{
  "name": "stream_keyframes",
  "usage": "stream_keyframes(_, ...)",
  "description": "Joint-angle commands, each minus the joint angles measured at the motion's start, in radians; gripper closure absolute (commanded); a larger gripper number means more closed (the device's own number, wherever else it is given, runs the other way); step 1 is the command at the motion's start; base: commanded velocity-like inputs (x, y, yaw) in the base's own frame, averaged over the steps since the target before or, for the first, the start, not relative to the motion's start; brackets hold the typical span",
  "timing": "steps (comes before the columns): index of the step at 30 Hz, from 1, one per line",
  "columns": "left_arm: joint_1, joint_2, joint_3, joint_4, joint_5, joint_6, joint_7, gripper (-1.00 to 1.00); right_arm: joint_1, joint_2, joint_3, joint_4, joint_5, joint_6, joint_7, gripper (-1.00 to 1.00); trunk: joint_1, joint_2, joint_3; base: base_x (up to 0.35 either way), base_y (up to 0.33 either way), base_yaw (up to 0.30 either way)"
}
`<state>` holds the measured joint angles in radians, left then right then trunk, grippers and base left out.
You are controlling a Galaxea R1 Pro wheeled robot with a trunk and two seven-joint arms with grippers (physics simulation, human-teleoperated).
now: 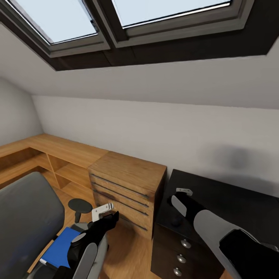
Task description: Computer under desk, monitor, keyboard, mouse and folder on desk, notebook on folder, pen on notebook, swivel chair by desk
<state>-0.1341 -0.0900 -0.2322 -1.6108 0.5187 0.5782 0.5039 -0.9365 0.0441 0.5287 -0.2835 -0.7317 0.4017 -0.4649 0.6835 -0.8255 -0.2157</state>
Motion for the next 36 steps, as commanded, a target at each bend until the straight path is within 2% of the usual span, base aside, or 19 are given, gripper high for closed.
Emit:
stream_keyframes(1, -0.001, 0.0, -0.001, -0.001, 0.011, 0.002, 0.01, -1.0, -0.001, 0.0, 0.009, -0.002, -0.007, 0.005, -0.007, -1.0, 0.004, -0.009, -0.005, 0.0, 0.0, 0.02)
stream_keyframes(11, -0.001, 0.001, -0.001, -0.001, 0.011, 0.002, 0.01, -1.0, -0.001, -0.001, 0.008, -0.002, -0.006, 0.005, -0.009, -1.0, 0.042, -0.079, -0.037, 0.0, 0.0, 0.092)
stream_keyframes(24, -0.001, 0.001, -0.001, 0.0, 0.011, 0.002, 0.01, -1.0, -0.001, -0.003, 0.007, -0.002, -0.005, 0.002, -0.008, -1.0, 0.092, -0.17, -0.078, 0.0, 0.0, 0.007)
stream_keyframes(36, -0.001, 0.002, 0.001, 0.004, 0.013, 0.003, 0.01, -1.0, -0.001, -0.003, 0.01, 0.001, -0.003, -0.009, -0.006, -1.0, 0.092, -0.17, -0.078, 0.0, 0.0, 0.0)
